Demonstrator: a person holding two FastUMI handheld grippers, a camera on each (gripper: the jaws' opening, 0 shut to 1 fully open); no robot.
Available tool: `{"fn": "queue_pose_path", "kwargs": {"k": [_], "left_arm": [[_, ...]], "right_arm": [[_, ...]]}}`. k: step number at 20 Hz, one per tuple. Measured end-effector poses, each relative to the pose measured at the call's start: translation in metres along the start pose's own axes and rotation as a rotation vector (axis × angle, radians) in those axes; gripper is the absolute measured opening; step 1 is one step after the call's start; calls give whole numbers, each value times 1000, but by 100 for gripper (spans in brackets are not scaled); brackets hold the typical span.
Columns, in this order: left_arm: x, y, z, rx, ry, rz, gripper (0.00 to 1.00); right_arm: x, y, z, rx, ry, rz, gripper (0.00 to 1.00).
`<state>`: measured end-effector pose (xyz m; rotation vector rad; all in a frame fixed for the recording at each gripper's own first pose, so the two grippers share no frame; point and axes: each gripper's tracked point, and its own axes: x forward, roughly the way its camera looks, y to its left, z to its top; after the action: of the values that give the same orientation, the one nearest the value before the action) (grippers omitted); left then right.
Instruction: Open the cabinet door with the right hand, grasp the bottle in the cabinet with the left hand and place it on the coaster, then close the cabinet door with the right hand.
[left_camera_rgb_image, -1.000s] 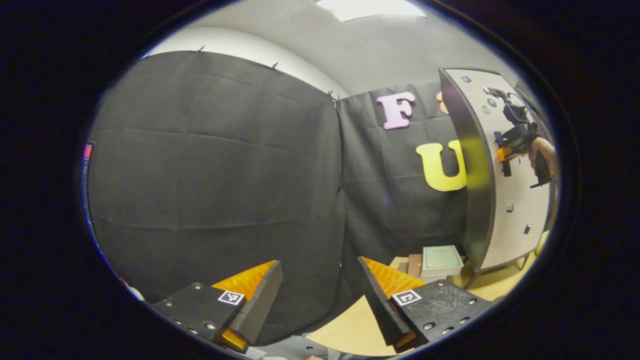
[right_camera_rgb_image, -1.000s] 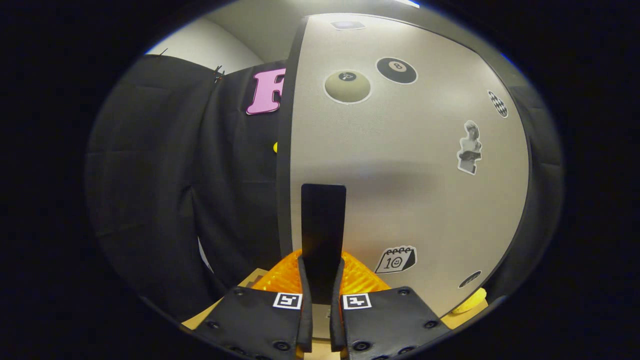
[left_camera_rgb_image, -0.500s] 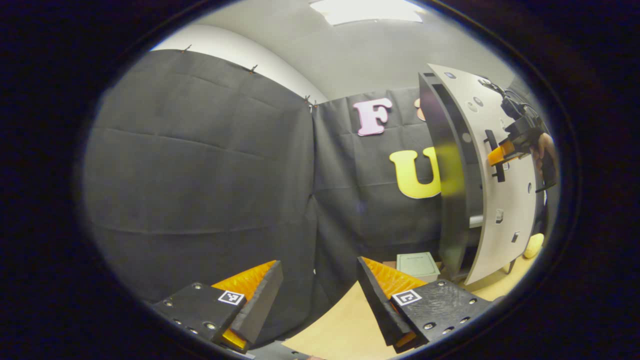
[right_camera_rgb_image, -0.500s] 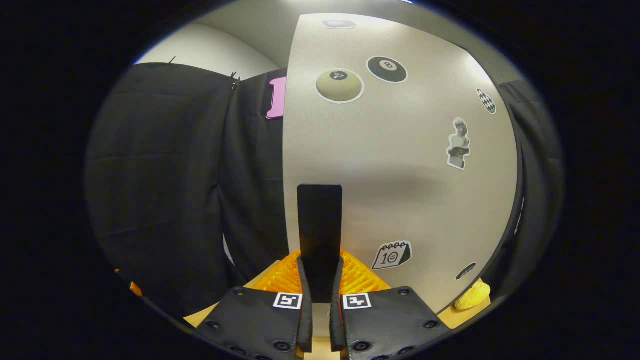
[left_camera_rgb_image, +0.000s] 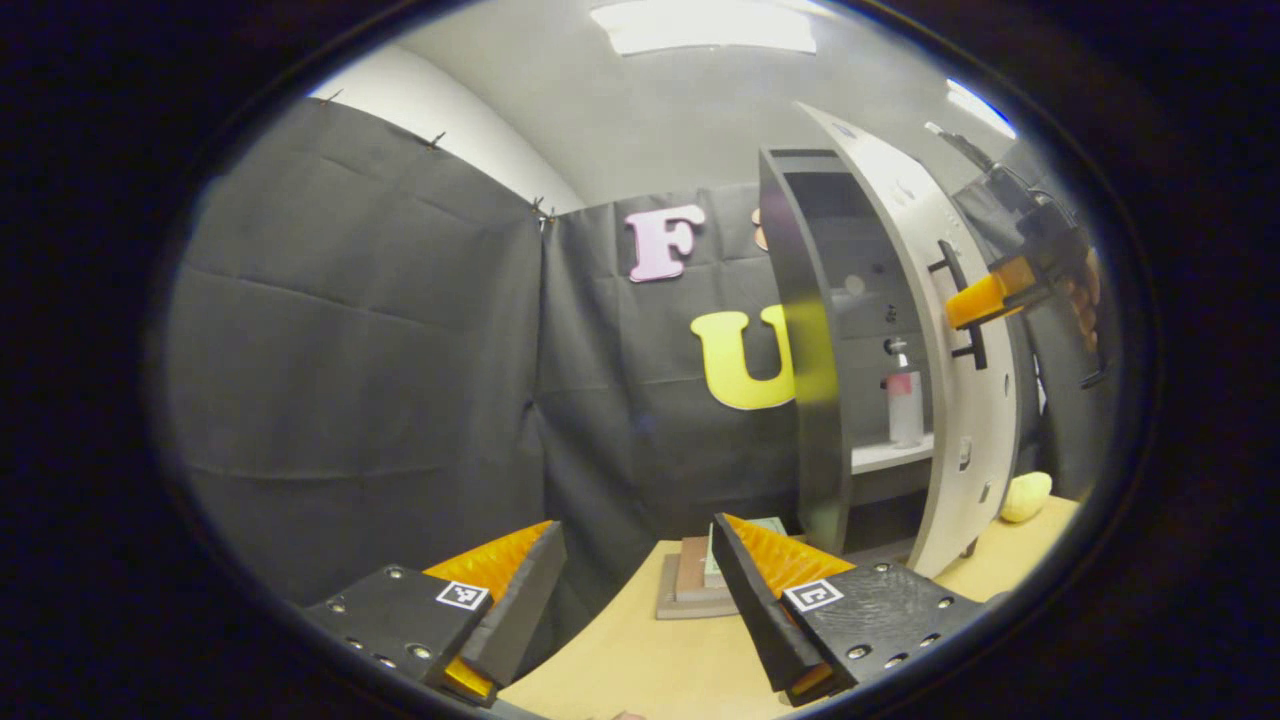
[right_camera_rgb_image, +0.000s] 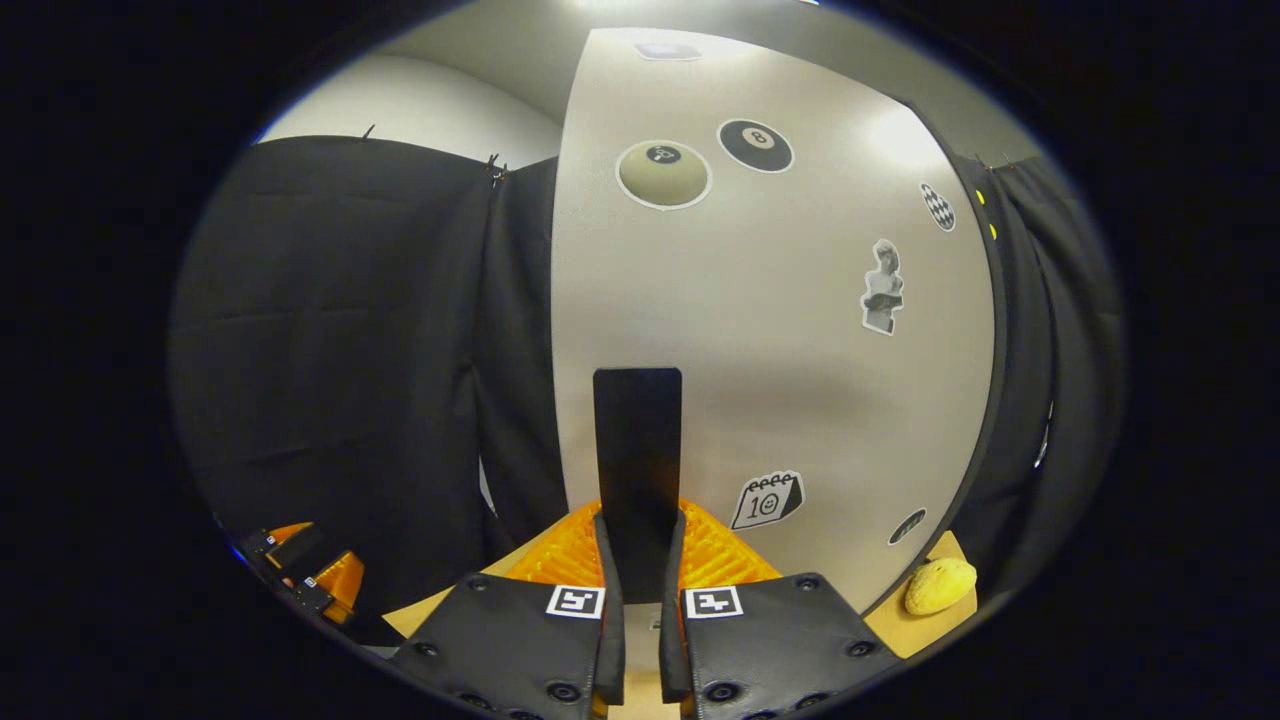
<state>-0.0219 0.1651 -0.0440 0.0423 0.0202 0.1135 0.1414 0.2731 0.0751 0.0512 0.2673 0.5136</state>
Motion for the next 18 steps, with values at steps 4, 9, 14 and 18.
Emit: {"fn": "queue_pose_path", "kwargs": {"k": [4, 9, 14, 18], "left_arm": [[7, -52, 2, -10, 1, -54, 89], [3, -123, 5, -22, 21, -120, 93], [4, -181, 13, -14, 19, -169, 91], [-2, -223, 22, -7, 10, -209, 91]], "right_arm": [[-9, -5, -2, 9, 2, 81, 16], [-20, -17, -5, 20, 4, 191, 16], [-32, -29, -8, 6, 1, 254, 15], [-38, -40, -10, 4, -2, 275, 15]]}}
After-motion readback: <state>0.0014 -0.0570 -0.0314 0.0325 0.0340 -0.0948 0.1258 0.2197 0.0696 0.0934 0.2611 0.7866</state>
